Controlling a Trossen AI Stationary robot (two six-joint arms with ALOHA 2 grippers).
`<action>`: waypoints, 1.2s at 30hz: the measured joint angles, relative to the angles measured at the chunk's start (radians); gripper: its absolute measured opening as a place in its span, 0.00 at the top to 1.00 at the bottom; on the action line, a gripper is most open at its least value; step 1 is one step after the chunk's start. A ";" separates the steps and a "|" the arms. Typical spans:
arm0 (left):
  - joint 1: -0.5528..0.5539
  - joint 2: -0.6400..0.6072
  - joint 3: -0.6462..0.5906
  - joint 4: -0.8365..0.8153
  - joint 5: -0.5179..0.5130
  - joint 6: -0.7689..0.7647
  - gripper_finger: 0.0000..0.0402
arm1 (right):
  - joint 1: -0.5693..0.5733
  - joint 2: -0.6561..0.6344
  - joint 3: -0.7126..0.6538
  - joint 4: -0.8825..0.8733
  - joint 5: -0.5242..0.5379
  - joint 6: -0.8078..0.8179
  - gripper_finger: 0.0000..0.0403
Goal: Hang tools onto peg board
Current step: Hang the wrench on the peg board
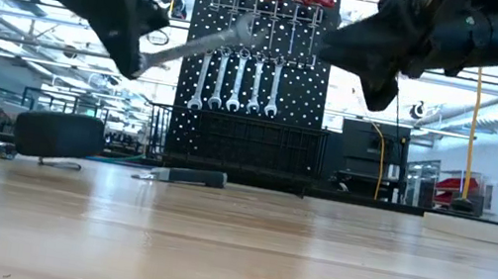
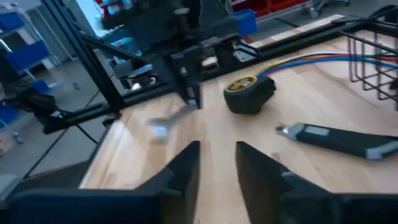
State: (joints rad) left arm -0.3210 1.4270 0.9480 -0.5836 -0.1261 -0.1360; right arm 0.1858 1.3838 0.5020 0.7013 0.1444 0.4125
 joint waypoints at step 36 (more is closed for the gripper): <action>0.112 0.012 0.022 0.014 0.157 -0.111 0.95 | 0.016 0.405 0.555 -0.507 0.015 -0.158 0.79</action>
State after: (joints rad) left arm -0.2089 1.4395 0.9703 -0.5694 0.0307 -0.2471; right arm 0.2017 1.7889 1.0573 0.1945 0.1592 0.2544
